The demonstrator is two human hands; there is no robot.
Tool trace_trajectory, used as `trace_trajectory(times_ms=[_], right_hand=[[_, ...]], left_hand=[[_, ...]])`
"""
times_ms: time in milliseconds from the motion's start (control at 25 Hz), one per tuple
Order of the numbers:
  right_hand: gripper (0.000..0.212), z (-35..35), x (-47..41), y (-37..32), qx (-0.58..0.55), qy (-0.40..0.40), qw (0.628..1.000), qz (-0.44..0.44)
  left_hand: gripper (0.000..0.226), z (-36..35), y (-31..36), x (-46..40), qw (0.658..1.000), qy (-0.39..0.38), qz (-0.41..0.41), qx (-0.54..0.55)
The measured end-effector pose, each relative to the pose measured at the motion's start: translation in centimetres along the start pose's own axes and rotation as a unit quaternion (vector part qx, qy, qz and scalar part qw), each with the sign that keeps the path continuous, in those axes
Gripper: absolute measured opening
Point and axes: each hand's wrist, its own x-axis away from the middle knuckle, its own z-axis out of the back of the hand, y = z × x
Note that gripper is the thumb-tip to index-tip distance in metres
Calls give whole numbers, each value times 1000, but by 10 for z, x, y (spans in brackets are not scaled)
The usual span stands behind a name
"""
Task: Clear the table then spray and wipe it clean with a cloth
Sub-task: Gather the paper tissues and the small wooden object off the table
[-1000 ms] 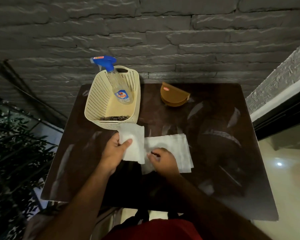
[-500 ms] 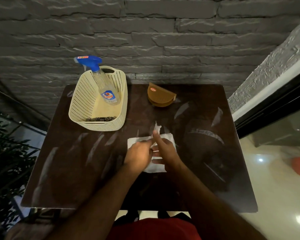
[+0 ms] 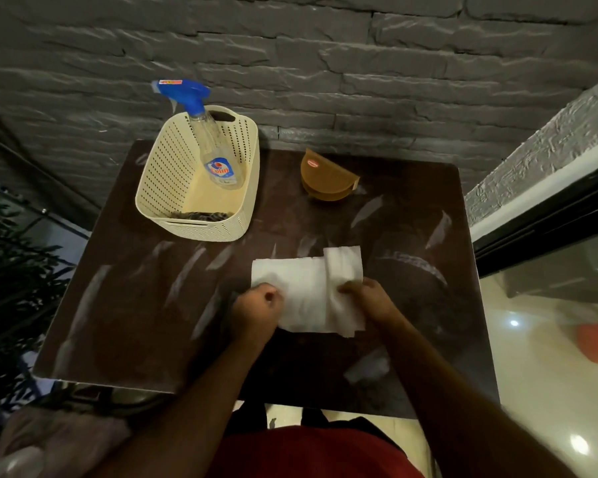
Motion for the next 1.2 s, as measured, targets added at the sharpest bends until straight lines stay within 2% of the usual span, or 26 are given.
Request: trace_trajectory(times_ms=[40, 120, 240, 320, 400, 480, 680, 840, 1000, 1080, 1200], right_hand=[[26, 4, -7, -1, 6, -8, 1000, -5], [19, 7, -18, 3, 75, 10, 997, -10], [14, 10, -28, 15, 244, 52, 968, -2], [15, 10, -28, 17, 298, 80, 951, 32], [22, 7, -25, 15, 285, 90, 953, 56], [19, 3, -20, 8, 250, 91, 961, 76], [20, -14, -16, 0, 187, 37, 973, 130], [10, -15, -26, 6, 148, 18, 981, 120], [16, 1, -43, 25, 234, 68, 968, 59], [17, 6, -45, 28, 268, 68, 960, 47], [26, 5, -43, 24, 254, 55, 964, 51]], left_hand=[[32, 2, -11, -8, 998, 22, 50, -11], [43, -2, -28, -20, 990, -15, 132, -46], [60, -16, -29, -26, 979, -68, 176, -81], [66, -25, -22, -25, 974, -65, 196, -91], [66, -32, -21, -24, 971, -53, 211, -95], [58, -36, -24, -27, 973, -53, 207, -85], [46, -34, -21, -29, 976, -64, 190, -79], [37, -32, -17, -28, 978, -56, 188, -69], [27, -27, -16, -24, 983, -29, 179, 17], [30, -24, -15, -22, 981, -19, 178, 76], [41, -22, -13, -22, 972, -9, 188, 139]])
